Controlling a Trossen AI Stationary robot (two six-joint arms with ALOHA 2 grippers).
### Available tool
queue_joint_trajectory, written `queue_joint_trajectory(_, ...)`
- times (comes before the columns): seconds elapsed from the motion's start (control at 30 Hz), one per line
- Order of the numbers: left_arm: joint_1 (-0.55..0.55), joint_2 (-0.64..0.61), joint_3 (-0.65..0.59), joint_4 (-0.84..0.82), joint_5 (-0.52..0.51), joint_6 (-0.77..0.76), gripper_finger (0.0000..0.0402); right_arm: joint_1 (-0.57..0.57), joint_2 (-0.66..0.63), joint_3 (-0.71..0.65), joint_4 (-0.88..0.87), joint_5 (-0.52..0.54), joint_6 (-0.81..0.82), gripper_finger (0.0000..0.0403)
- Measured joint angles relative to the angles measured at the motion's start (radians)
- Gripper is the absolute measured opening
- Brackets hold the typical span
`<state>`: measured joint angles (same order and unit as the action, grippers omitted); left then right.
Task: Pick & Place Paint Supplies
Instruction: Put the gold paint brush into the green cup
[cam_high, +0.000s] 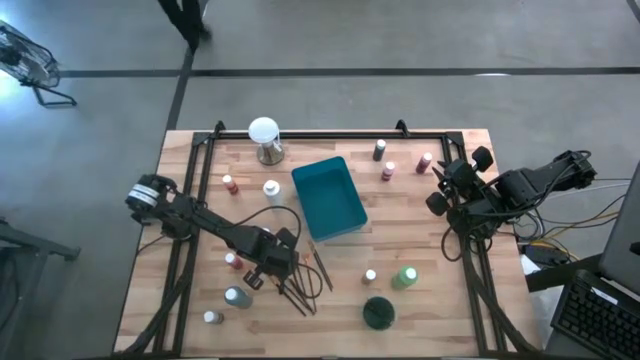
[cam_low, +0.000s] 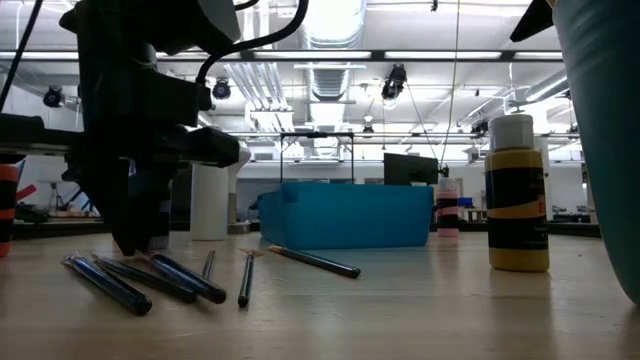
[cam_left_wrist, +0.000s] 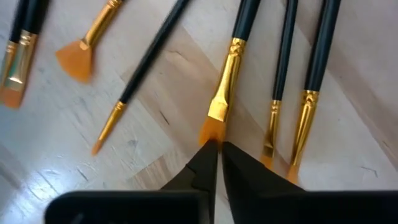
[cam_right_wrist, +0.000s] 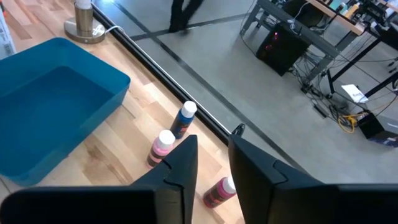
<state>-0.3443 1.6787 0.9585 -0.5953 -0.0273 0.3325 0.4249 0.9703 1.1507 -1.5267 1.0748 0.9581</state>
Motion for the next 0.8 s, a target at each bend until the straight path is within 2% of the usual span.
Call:
queue_joint_trajectory(0.23, 0.0, 0.0, -0.001, 0.002, -0.01, 0.005, 0.0068, 0.0, 0.0, 0.0, 0.004, 0.0, 0.0, 0.0094)
queue_joint_trajectory(0.5, 0.0, -0.001, 0.01, 0.006, -0.047, 0.011, 0.0113, 0.0, 0.0, 0.0, 0.007, 0.0, -0.001, 0.0066)
queue_joint_trajectory(0.8, 0.0, -0.001, 0.003, 0.047, -0.079, 0.031, 0.0122, 0.0, 0.0, 0.0, 0.011, 0.0, -0.001, 0.0043)
